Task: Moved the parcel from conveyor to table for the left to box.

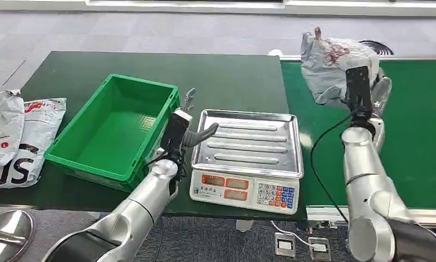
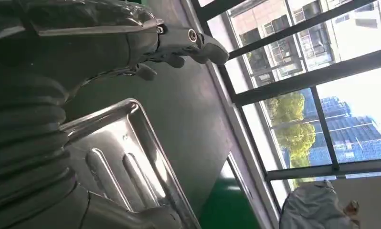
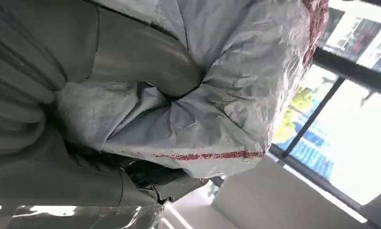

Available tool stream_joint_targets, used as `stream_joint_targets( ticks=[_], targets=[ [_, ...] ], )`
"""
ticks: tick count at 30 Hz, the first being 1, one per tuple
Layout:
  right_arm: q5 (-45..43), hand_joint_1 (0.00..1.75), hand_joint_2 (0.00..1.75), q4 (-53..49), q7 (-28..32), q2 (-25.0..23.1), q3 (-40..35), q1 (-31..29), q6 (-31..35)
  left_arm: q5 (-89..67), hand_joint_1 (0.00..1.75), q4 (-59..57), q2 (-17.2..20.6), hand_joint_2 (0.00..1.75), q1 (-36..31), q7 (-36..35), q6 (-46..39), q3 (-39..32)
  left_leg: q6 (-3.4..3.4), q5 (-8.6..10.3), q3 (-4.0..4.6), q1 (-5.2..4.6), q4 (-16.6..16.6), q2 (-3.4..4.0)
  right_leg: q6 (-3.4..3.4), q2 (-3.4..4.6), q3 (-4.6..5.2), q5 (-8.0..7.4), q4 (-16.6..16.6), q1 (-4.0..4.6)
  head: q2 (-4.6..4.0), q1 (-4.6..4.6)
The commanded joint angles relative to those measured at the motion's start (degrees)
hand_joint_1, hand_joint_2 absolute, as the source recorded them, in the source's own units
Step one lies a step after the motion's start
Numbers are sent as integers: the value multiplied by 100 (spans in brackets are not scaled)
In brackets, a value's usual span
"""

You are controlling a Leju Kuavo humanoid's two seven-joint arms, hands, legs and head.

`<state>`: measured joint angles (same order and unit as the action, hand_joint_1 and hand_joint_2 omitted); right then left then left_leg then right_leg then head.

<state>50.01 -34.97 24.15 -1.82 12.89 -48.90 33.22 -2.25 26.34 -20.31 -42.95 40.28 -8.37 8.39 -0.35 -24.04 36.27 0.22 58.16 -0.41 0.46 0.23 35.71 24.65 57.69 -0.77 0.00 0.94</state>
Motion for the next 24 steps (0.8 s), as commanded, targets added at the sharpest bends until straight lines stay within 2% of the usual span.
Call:
stream_joint_targets(
  ticks=[1, 2, 3, 5, 7, 12, 20, 21, 22, 24],
  targets=[
    [-73, 175, 175, -833, -104, -871, -2717, 1118, 117, -52, 0, -270, 136, 175, -313, -28, 20, -289, -7, -17, -46, 7, -17, 55, -10, 49, -28, 0, -18, 8, 0, 0],
    [-108, 175, 175, -972, -153, -870, -2890, 1262, 182, -57, 0, -280, 131, 175, -326, -28, 12, -289, -9, -18, -61, 5, -25, 52, -12, 45, -41, 5, -22, 8, 0, 2],
    [-225, 175, 175, -1363, -156, -835, -3282, 1617, 226, -52, 0, -274, 144, 175, -330, -28, -5, -294, -8, -11, -31, 9, -11, 32, -10, 27, -14, 4, -11, 11, 0, 2],
    [-304, 175, 175, -1869, -273, -788, -3743, 2049, 253, -33, 0, -212, 198, 175, -305, -28, -62, -318, -12, -16, -64, 12, -31, 33, -16, 26, -43, 13, -26, 15, 0, 2],
    [-279, 175, 175, -1944, -325, -793, -3807, 2120, 301, -27, 0, -211, 216, 175, -306, -28, -45, -321, -9, -7, -24, 17, -16, 0, -19, -5, -15, 17, -12, 19, 0, 2],
    [-295, 175, 175, -2058, -377, -721, -3882, 2120, 197, -24, 0, -170, 230, 175, -281, -28, -67, -343, -16, -12, -8, 12, -9, -1, -19, -2, 1, 23, -3, 13, 0, 2],
    [-180, 175, 175, -3096, -458, -858, -4628, 3249, -135, -57, 0, 84, 380, 175, -90, -28, -109, -390, -20, -19, -33, 14, -24, 5, -24, 2, -24, 29, -15, 16, 0, 2],
    [-26, 40, 175, -3163, -561, -866, -4662, 3313, -38, -64, 0, 79, 378, 175, -84, -28, -97, -388, -19, -13, -14, 13, -17, -2, -22, -2, -5, 25, -9, 14, 0, 2],
    [-37, 0, 175, -3283, -590, -894, -4649, 3381, 25, -75, 0, 68, 372, 175, -87, -28, -95, -381, -21, -21, -38, 16, -25, 0, -25, -3, -29, 34, -15, 18, 0, 2],
    [41, 0, 175, -3484, -712, -897, -4581, 3454, 152, -97, 0, 57, 355, 175, -89, -28, -75, -366, -20, -16, -11, 15, -15, -6, -25, -7, -4, 30, -7, 17, 0, 2]
  ],
)
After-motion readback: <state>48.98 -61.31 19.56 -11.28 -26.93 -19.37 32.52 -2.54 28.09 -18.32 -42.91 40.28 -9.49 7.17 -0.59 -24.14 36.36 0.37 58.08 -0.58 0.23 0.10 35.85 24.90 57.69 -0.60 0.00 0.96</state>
